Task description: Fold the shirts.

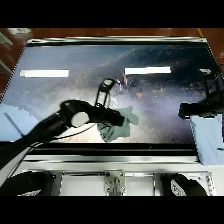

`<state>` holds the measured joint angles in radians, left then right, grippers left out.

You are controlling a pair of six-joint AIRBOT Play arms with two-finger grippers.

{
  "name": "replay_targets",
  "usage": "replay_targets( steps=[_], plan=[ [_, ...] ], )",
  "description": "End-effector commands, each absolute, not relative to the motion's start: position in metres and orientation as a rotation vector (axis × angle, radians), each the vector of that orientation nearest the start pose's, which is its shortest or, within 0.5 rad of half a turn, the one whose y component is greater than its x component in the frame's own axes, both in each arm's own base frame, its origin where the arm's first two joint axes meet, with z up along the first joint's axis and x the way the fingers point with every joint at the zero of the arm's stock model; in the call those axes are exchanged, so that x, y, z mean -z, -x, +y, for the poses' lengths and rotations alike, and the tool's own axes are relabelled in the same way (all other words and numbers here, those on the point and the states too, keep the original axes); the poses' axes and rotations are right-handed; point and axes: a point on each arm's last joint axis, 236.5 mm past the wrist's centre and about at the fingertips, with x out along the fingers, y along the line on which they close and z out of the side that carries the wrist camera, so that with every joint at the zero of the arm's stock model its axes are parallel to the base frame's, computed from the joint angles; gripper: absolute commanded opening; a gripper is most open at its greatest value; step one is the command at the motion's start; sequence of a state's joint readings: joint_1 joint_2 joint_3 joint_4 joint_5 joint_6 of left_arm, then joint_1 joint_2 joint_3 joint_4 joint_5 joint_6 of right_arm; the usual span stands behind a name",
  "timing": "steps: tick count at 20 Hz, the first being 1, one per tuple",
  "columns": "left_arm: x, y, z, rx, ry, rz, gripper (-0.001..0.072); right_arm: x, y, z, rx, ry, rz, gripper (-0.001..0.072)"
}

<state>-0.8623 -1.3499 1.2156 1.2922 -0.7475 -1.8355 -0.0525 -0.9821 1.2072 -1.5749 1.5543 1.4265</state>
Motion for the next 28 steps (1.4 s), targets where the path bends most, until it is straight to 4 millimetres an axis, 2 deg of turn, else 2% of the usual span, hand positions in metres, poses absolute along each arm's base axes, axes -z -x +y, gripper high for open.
replay_targets(
  steps=[1, 2, 3, 5, 6, 8, 9, 11, 12, 14, 17, 20, 23, 28],
  plan=[
    [-0.005, -0.262, -0.429, 0.74, 0.237, 1.192, 0.064, -0.096, -0.277, -0.013, -0.054, 0.069, 1.37, 0.0662],
    [-0.002, -0.266, -0.416, 0.724, 0.216, 1.215, 0.072, -0.093, -0.28, -0.011, -0.063, 0.064, 1.377, 0.0662],
    [0.003, -0.272, -0.396, 0.711, 0.159, 1.243, 0.072, -0.087, -0.287, -0.011, -0.069, 0.072, 1.378, 0.0662],
    [0.011, -0.284, -0.337, 0.616, 0.083, 1.348, 0.072, -0.066, -0.299, -0.01, -0.092, 0.05, 1.427, 0.0663],
    [0.01, -0.287, -0.306, 0.583, 0.052, 1.392, 0.072, -0.053, -0.3, -0.002, -0.132, -0.001, 1.472, 0.0663],
    [0.007, -0.29, -0.26, 0.533, 0.047, 1.432, 0.072, -0.033, -0.302, 0.019, -0.25, -0.139, 1.547, 0.0663],
    [0.01, -0.287, -0.243, 0.501, 0.072, 1.449, 0.072, -0.026, -0.303, 0.029, -0.302, -0.212, 1.576, 0.0663],
    [0.032, -0.275, -0.217, 0.438, 0.112, 1.497, 0.072, -0.014, -0.305, 0.044, -0.379, -0.296, 1.602, 0.0663],
    [0.046, -0.268, -0.213, 0.42, 0.139, 1.526, 0.072, -0.005, -0.304, 0.046, -0.388, -0.308, 1.613, 0.0663],
    [0.069, -0.266, -0.219, 0.398, 0.236, 1.525, 0.072, 0.014, -0.297, 0.05, -0.399, -0.323, 1.63, 0.0663],
    [0.082, -0.3, -0.229, 0.33, 0.352, 1.422, 0.072, 0.034, -0.276, 0.053, -0.423, -0.33, 1.689, 0.0663],
    [0.095, -0.332, -0.232, 0.267, 0.431, 1.373, 0.072, 0.04, -0.265, 0.055, -0.43, -0.342, 1.726, 0.0663],
    [0.104, -0.356, -0.234, 0.255, 0.442, 1.372, 0.072, 0.04, -0.265, 0.054, -0.429, -0.336, 1.725, 0.0663],
    [0.104, -0.387, -0.251, 0.272, 0.47, 1.351, 0.0703, 0.043, -0.271, 0.05, -0.41, -0.317, 1.702, 0.0663]
  ],
)
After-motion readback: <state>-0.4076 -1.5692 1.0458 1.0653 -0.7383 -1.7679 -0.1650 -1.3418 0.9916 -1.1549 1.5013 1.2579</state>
